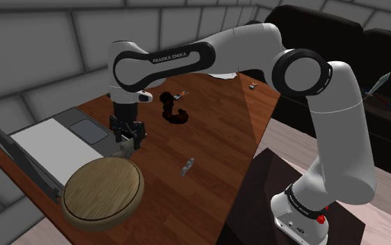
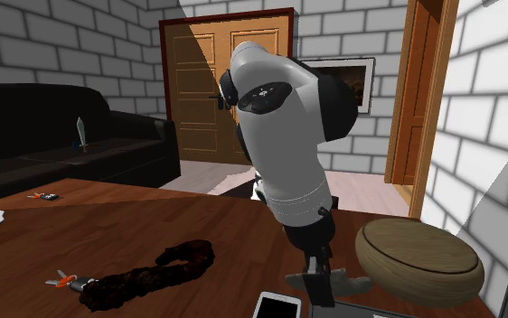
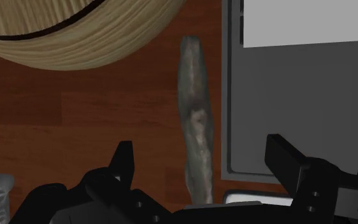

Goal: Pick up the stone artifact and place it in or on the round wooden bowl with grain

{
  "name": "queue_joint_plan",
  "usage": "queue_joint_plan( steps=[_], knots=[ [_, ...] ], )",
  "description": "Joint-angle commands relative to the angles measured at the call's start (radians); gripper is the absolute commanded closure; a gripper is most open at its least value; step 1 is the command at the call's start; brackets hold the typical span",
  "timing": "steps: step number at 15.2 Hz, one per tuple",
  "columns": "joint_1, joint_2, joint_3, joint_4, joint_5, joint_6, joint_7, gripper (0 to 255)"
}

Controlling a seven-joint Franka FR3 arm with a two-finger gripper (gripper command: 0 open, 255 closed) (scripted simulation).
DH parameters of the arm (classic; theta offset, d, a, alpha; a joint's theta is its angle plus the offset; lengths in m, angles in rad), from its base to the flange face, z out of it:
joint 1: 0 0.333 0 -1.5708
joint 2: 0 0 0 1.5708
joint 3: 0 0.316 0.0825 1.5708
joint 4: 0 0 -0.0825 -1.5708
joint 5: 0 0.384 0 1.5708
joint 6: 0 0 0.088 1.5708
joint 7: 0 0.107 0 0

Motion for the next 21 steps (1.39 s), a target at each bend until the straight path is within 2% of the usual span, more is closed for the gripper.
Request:
queue_joint_plan(
  steps=[1, 10, 21],
  knots=[
    [0.0, 0.0, 0.0, 0.0, 0.0, 0.0, 0.0, 255],
    [0.0, 0.0, 0.0, 0.0, 0.0, 0.0, 0.0, 255],
    [-0.003, -0.051, 0.014, 0.067, 0.014, -0.112, 0.023, 255]
  ],
)
